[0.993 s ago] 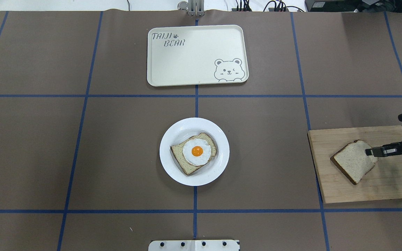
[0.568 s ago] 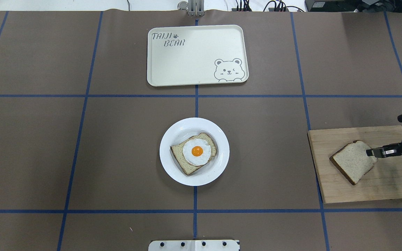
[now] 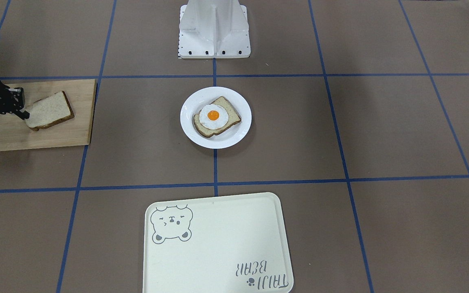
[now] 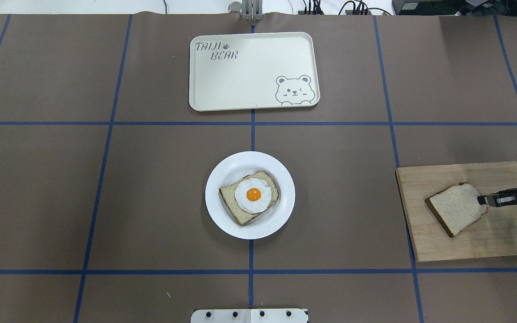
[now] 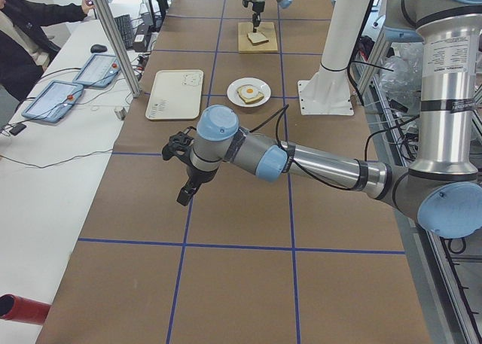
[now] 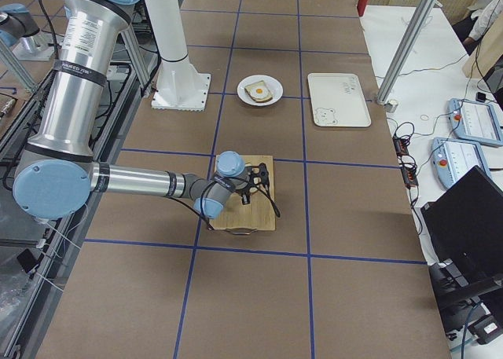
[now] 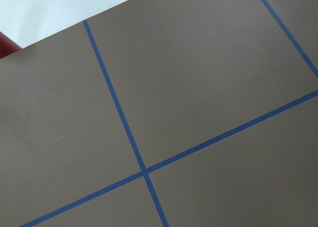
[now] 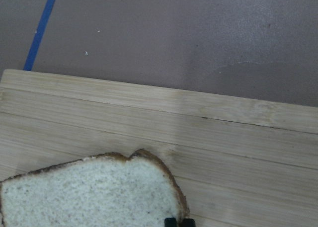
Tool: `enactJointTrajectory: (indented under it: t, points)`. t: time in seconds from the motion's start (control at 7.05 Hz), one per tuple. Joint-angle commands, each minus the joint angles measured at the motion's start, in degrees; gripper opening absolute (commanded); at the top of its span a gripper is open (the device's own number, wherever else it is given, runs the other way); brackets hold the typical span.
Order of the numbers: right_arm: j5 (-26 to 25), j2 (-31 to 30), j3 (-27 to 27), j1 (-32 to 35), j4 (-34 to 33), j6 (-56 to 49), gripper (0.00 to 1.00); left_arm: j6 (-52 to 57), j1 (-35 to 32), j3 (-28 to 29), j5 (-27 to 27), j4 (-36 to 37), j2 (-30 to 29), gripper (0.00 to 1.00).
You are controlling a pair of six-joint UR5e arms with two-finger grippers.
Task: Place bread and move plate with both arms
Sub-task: 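Reach the right gripper down to the bread slice on the wooden board, then grasp the bread slice with the right gripper and lift it off the board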
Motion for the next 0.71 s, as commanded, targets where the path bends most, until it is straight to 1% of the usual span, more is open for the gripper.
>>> enactJointTrajectory:
  t: [0.0,0.14,0.28,0.43,0.57]
  points:
    - [9.19,0.06,1.69,6.19,0.1,0.08,0.0,0.0,-0.01,0.0,0.0,0.02,0.0,0.98]
    - [13.61,0.32,1.79,10.07,0.1,0.25,0.0,0.0,-0.01,-0.09,0.0,0.02,0.0,0.98]
    - [16.0,0.59,3.36,11.67,0.1,1.3,0.0,0.0,-0.01,-0.09,0.0,0.02,0.0,0.98]
    - [18.37,0.85,5.98,12.47,0.1,6.53,0.0,0.0,-0.01,-0.09,0.0,-0.06,0.0,0.98]
    - [18.75,2.33,9.05,12.57,0.1,16.16,0.0,-0.09,-0.01,-0.18,0.0,-0.06,0.0,0.98]
